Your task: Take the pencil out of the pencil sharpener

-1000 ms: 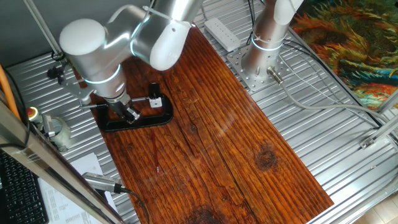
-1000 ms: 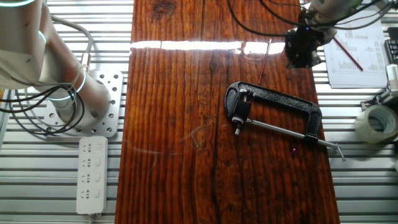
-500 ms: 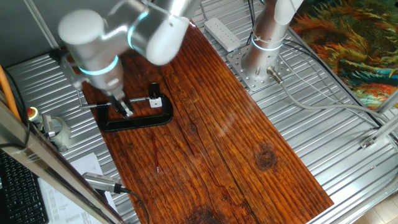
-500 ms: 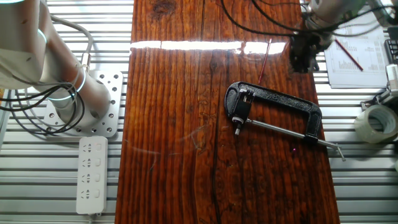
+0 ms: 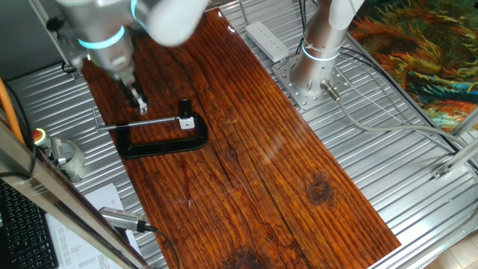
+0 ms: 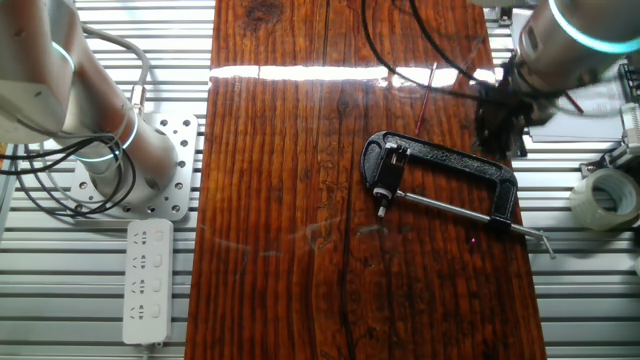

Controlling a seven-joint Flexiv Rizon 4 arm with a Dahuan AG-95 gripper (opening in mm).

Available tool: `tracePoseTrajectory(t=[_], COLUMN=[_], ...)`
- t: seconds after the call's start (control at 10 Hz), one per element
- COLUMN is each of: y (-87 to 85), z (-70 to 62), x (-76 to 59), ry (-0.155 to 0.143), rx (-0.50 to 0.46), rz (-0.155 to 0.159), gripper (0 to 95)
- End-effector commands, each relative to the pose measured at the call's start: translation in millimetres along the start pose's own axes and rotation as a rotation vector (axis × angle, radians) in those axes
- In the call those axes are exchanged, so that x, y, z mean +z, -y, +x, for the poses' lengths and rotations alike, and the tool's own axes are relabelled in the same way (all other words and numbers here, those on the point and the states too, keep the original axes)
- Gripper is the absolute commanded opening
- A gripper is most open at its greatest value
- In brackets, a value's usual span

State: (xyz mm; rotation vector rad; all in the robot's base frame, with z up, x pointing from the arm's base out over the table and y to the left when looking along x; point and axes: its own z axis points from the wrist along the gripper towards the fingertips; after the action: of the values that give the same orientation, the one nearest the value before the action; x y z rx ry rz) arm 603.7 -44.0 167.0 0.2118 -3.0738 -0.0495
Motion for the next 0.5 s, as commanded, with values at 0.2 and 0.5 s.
tracePoseTrajectory(t=[0.2, 0.5], y=[6.2, 21.3], z=[13.7, 26.6], x=[4.8, -4.7], ry=[-0.005, -0.011], rx=[0.013, 0.011], rz=[0.028, 0.04], gripper=[0.0, 0.0])
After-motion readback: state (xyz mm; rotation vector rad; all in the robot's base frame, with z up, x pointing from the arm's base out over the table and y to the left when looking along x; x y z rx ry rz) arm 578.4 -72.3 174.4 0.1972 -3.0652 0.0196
